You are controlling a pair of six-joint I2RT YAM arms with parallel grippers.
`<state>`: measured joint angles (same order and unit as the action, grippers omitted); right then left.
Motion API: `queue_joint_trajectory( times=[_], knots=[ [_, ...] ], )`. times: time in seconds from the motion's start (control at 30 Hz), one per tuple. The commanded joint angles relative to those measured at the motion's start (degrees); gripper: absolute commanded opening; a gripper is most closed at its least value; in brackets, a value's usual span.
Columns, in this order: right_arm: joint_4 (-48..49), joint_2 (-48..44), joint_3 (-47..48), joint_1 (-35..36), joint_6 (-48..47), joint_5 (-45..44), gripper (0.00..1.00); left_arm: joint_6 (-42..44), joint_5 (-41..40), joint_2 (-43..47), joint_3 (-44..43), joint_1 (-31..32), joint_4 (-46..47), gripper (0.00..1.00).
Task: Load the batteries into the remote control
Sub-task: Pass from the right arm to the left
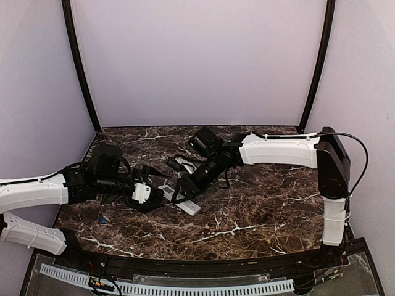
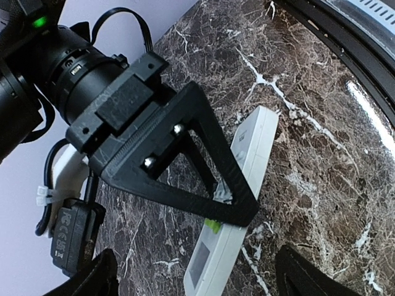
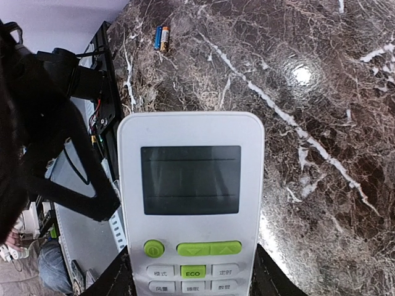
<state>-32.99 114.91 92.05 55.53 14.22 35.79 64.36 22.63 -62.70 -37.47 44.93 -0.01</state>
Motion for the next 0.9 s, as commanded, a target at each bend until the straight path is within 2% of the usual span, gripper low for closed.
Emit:
queue_joint_trajectory(
  times=[0.0,0.23,0.47,0.6,0.73,0.8,0.87],
  knots=[
    [2.6,0.3,0.8,0.8,1.3,4.0,0.13,2.9,-3.0,-0.4,1.2,0.2,-0.5,0.85],
    [3.3,-0.2,0.2,1.9,1.1,5.2,0.11,3.3,-4.6,-1.3,0.4,0.2,-2.5,0.71],
    [3.9,-0.9,0.6,2.4,1.1,5.8,0.10,2.5,-4.1,-2.5,-1.1,0.2,-3.0,0.49],
    [4.3,-1.2,0.8,2.5,1.1,6.7,0.09,2.0,-3.9,-2.4,-1.3,0.2,-2.7,0.30],
    [3.3,-1.3,1.6,2.5,0.3,6.9,0.09,0.1,-2.5,-1.0,-1.8,0.3,-3.0,0.06],
    [2.9,-1.8,1.9,2.5,-0.2,6.6,0.11,-2.4,-1.3,0.1,-2.2,0.3,-3.0,0.00],
    [1.7,-2.6,2.6,2.3,-1.3,5.3,0.21,-6.1,-0.2,1.4,-2.5,0.3,-2.9,0.00]
  ],
)
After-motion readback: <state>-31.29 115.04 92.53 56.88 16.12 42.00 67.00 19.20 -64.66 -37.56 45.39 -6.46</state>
